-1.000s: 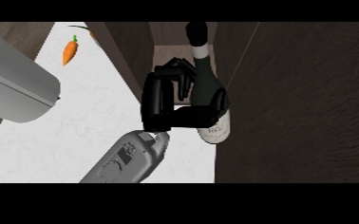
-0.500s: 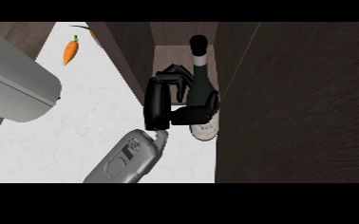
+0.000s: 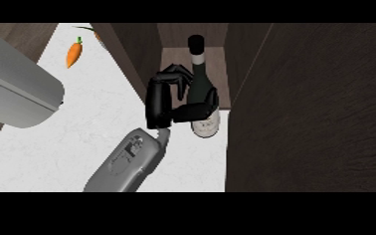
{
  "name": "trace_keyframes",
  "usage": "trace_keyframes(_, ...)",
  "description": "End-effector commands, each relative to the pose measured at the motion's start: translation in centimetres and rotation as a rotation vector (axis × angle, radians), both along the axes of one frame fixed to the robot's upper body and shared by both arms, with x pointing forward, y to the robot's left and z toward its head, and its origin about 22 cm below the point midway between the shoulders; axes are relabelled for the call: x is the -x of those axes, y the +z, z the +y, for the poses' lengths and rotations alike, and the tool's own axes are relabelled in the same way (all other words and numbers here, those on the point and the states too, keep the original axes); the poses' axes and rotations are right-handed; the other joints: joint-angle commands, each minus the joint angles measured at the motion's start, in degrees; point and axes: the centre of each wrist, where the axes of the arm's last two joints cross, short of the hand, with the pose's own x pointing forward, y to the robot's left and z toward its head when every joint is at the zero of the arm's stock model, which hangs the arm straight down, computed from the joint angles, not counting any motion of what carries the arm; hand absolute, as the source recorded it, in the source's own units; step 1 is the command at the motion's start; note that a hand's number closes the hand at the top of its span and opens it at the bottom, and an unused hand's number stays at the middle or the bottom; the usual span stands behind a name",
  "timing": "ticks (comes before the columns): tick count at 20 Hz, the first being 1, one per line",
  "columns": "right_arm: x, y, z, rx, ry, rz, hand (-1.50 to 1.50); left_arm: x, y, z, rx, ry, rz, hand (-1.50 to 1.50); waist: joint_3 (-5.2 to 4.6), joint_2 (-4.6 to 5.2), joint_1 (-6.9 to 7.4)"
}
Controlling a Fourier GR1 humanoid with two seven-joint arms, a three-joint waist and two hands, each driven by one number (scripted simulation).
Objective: Pick up the wine, place it into the cabinet and close the cabinet
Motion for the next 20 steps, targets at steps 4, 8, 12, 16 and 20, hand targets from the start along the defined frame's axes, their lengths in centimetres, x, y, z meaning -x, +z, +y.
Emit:
trace_keyframes(4, 2.3, 1.5, -0.6, -0.017, 0.01, -0.051, -1.5, -2.4, 0.2, 1.3, 0.034, 0.029, 0.014, 1.5, 0.0, 0.0, 0.15)
trace_keyframes(8, 2.1, 1.3, -0.1, -0.023, 0.029, -0.057, -1.5, -2.8, -1.1, 1.3, 0.008, 0.039, 0.034, 1.5, 0.0, 0.05, -0.05)
trace_keyframes(12, 2.7, 1.1, -0.5, -0.037, 0.026, -0.044, -1.5, -4.6, -0.5, 1.9, 0.049, 0.008, 0.061, 1.5, 0.01, 0.07, -0.29)
trace_keyframes(16, 3.4, 1.6, -0.6, -0.034, 0.058, -0.053, -1.5, -5.3, -0.7, 1.1, 0.041, 0.036, 0.09, 1.5, -0.01, 0.11, -1.07)
trace_keyframes(20, 2.6, 0.8, -0.1, -0.042, 0.055, -0.036, -1.5, -7.1, -1.2, 2.1, -0.014, 0.035, 0.095, 1.5, 0.0, 0.21, -0.67)
